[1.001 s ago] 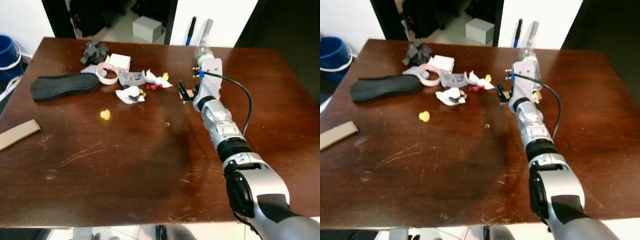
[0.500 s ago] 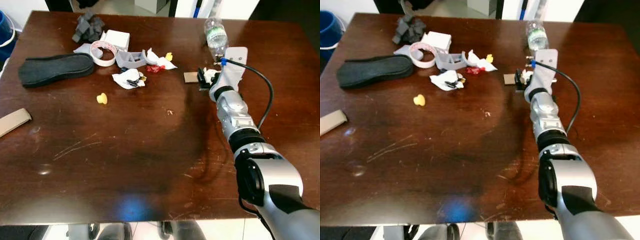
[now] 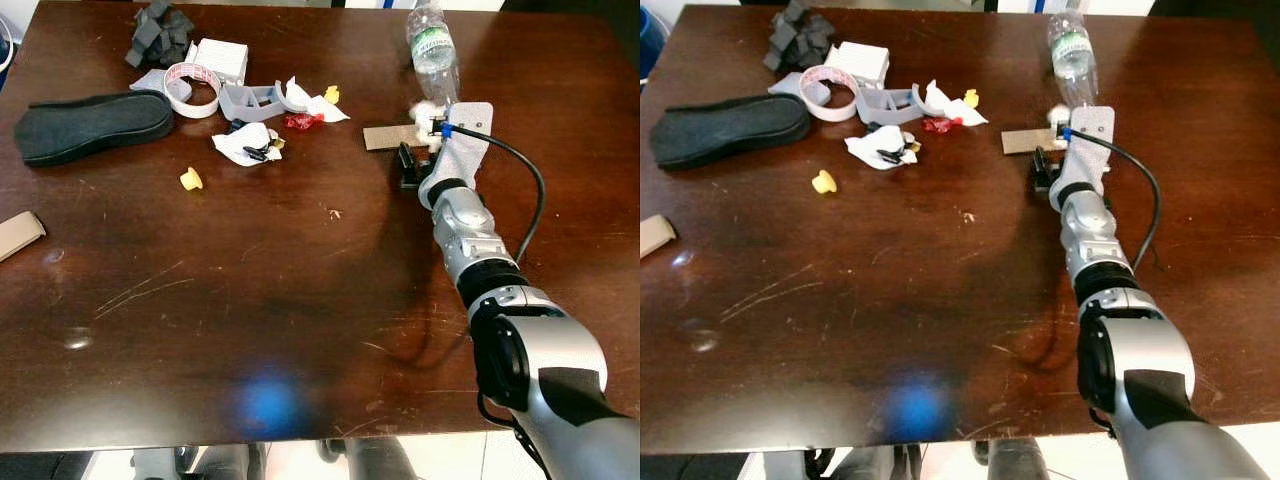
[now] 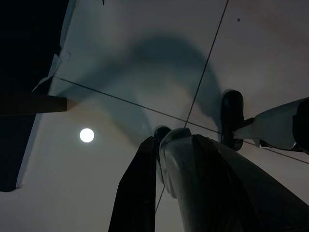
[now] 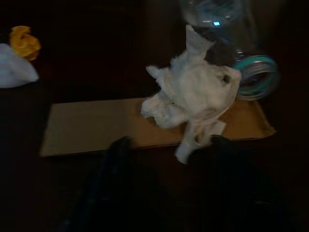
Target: Picking trash to rubbish bin
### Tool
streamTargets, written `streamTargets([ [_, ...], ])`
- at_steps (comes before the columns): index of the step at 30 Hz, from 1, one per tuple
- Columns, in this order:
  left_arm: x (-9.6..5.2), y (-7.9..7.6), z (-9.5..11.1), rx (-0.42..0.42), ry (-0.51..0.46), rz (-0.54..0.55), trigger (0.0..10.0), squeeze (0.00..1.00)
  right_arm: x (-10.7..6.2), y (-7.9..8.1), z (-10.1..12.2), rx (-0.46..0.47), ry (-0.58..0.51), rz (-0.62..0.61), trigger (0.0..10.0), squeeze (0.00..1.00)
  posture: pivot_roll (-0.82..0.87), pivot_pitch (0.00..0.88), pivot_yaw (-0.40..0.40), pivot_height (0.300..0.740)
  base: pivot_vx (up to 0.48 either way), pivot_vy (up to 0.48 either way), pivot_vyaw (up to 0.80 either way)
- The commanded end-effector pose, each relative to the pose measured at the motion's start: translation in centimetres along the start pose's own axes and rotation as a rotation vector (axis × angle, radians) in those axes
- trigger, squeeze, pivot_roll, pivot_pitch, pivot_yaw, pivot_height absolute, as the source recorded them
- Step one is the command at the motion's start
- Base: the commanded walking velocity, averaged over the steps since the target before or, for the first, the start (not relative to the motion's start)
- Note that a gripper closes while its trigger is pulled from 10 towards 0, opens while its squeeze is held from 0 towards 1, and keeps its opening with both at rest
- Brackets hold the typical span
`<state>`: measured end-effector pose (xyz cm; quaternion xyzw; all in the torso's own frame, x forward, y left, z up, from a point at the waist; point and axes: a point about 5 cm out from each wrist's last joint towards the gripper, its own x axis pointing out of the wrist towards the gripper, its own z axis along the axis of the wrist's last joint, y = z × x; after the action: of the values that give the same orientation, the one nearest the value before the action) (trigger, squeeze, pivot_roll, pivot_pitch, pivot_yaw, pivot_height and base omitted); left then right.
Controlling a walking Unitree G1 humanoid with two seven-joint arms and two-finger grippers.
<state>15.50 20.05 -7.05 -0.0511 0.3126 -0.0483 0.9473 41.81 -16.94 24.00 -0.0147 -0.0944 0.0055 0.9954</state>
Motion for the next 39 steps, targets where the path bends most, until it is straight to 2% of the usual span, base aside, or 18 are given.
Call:
streamTargets([
  [1,-9.0,-0.8,-12.1,-0.113,0.507,0.02,10.0,0.0,-0.8,0.2,-3.0,-0.014,0.133,0.018,0.0,0.0,0.3,0.521,-0.02,0.74,0.0,0.0,0.0],
  [7,-8.9,-0.6,-12.1,-0.12,0.512,0.033,10.0,0.0,-0.8,-0.4,-2.9,-0.008,0.142,0.011,0.0,0.0,0.28,0.502,-0.032,0.74,0.0,0.0,0.0],
  [9,-8.5,-0.7,-11.9,-0.127,0.511,0.04,10.0,0.0,-0.8,-1.3,-2.6,0.006,0.128,-0.007,0.0,0.0,0.27,0.484,-0.044,0.74,0.0,0.0,0.0],
  [17,-7.8,-1.0,-11.6,-0.136,0.514,0.042,10.0,0.0,-0.8,-2.7,-1.9,0.031,0.096,-0.007,0.0,0.0,0.25,0.451,-0.058,0.74,0.0,0.0,0.0],
  [18,-7.8,-1.0,-11.6,-0.137,0.515,0.042,10.0,0.0,-0.8,-2.7,-1.7,0.041,0.084,0.008,0.0,0.0,0.25,0.446,-0.061,0.74,0.0,0.0,0.0],
  [20,-7.4,-1.1,-11.4,-0.143,0.52,0.045,10.0,0.0,-0.9,-2.7,-1.2,0.09,0.039,0.142,0.0,0.0,0.23,0.414,-0.074,0.74,0.0,0.0,0.0],
  [22,-7.2,-1.2,-11.3,-0.146,0.521,0.047,10.0,0.0,-1.1,-2.6,-0.9,0.111,0.016,0.215,0.0,0.0,0.23,0.404,-0.078,0.74,0.0,0.0,0.0],
  [24,-7.2,-1.2,-11.3,-0.146,0.521,0.047,10.0,0.0,-1.1,-2.6,-0.9,0.111,0.016,0.215,0.0,0.0,0.23,0.404,-0.078,0.74,0.0,0.0,0.0],
  [25,-7.0,-1.2,-11.2,-0.15,0.521,0.047,10.0,0.0,-1.3,-2.6,-0.6,0.131,-0.011,0.306,0.0,0.0,0.23,0.398,-0.082,0.74,0.0,0.0,0.0],
  [27,-7.0,-1.2,-11.2,-0.15,0.521,0.047,10.0,0.0,-1.3,-2.6,-0.6,0.131,-0.011,0.306,0.0,0.0,0.23,0.398,-0.082,0.74,0.0,0.0,0.0],
  [28,-6.7,-1.3,-11.0,-0.153,0.518,0.048,10.0,0.0,-1.4,-3.0,0.1,0.202,-0.053,0.353,0.0,0.0,0.22,0.39,-0.089,0.74,0.0,0.0,0.0],
  [29,-6.5,-1.3,-10.9,-0.155,0.514,0.048,10.0,0.0,-1.3,-3.5,0.7,0.29,-0.089,0.338,10.0,0.7,0.21,0.392,-0.091,0.74,0.0,0.0,0.0],
  [30,-6.5,-1.3,-10.9,-0.155,0.514,0.048,10.0,0.0,-1.3,-3.5,0.7,0.29,-0.089,0.338,10.0,0.7,0.21,0.392,-0.091,0.74,0.0,0.0,0.0],
  [31,-6.3,-1.4,-10.7,-0.156,0.511,0.047,10.0,0.0,-1.3,-3.7,1.2,0.335,-0.117,0.342,10.0,1.0,0.21,0.399,-0.091,0.74,0.0,0.0,0.0],
  [34,-6.4,-1.9,-10.9,-0.158,0.507,0.035,10.0,0.0,-0.5,-3.0,2.6,0.333,-0.179,0.259,10.0,1.0,0.22,0.435,-0.097,0.74,0.0,0.0,0.0],
  [35,-6.4,-1.9,-10.9,-0.159,0.507,0.034,10.0,0.0,-0.3,-2.7,2.8,0.328,-0.182,0.237,10.0,1.0,0.22,0.435,-0.097,0.74,0.0,0.0,0.0],
  [36,-6.8,-2.0,-11.2,-0.164,0.507,0.035,10.0,0.0,0.1,-1.8,3.0,0.268,-0.166,0.224,10.0,1.0,0.24,0.46,-0.099,0.74,0.0,0.0,0.0],
  [39,-7.0,-2.1,-11.4,-0.168,0.508,0.036,10.0,0.0,0.2,-1.2,3.1,0.25,-0.159,0.235,10.0,1.0,0.24,0.465,-0.1,0.74,0.0,0.0,0.0],
])
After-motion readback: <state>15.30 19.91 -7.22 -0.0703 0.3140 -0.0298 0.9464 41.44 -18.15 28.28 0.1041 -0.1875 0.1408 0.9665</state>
